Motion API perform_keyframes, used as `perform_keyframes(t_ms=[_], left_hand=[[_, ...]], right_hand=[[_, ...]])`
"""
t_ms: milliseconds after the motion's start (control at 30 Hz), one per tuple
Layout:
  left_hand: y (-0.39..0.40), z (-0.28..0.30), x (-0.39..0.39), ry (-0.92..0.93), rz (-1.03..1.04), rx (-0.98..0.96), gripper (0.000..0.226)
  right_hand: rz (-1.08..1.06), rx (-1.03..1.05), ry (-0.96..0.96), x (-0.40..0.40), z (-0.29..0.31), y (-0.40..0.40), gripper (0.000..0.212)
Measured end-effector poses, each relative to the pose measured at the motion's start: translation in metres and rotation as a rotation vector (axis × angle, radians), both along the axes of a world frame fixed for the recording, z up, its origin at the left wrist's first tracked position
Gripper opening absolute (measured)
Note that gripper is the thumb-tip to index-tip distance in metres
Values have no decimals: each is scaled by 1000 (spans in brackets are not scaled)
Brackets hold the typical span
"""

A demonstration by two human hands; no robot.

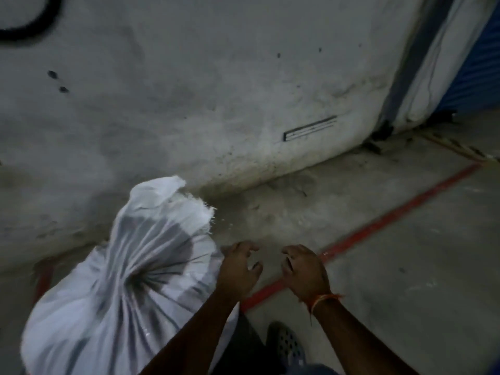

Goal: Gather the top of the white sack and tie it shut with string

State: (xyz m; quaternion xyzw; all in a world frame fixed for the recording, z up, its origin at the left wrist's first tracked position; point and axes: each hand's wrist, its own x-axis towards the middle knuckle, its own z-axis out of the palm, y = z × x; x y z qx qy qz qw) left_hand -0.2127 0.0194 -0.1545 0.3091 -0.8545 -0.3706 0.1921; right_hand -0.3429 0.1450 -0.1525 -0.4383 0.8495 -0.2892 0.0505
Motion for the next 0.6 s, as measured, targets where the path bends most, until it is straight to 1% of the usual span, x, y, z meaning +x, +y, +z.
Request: perform_keyframes(t_ms=[67,133,167,233,267,300,433,467,500,533,567,600], left_hand=[[7,-25,-33,-20,-33,72,46],[10,-57,-64,-106,-73,184,60],[10,-75,-79,-153,-95,252,59],[9,-124,-104,-249,-143,313,40],[10,-149,-114,-298,-168,288,34],[10,-175,-124,-330,-179,264,32],[16,-235,-153,-424,-237,289,36],[18,-245,-158,-424,-257,310,40],[19,-255,-161,-413,-295,376,46],[21,-265,-163,-371,-330,426,51],[22,-272,-163,-364,-354,435,51],[22,-277,-164,-379,-382,403,53]], right_hand=[[-54,45,-13,-25,-31,15,34],[-103,82,-18,-47,-67,28,35],[-127,106,-23,-57,-85,34,36],[-195,157,-92,-74,-125,45,40],[-226,186,-136,-82,-145,50,43],[-251,215,-169,-90,-165,55,45],[-290,372,-270,-114,-236,66,58],[-290,414,-294,-119,-253,66,62],[-290,459,-310,-125,-269,65,65],[-287,511,-325,-129,-286,64,68],[-274,557,-338,-133,-302,62,70],[-261,594,-350,-138,-316,60,71]])
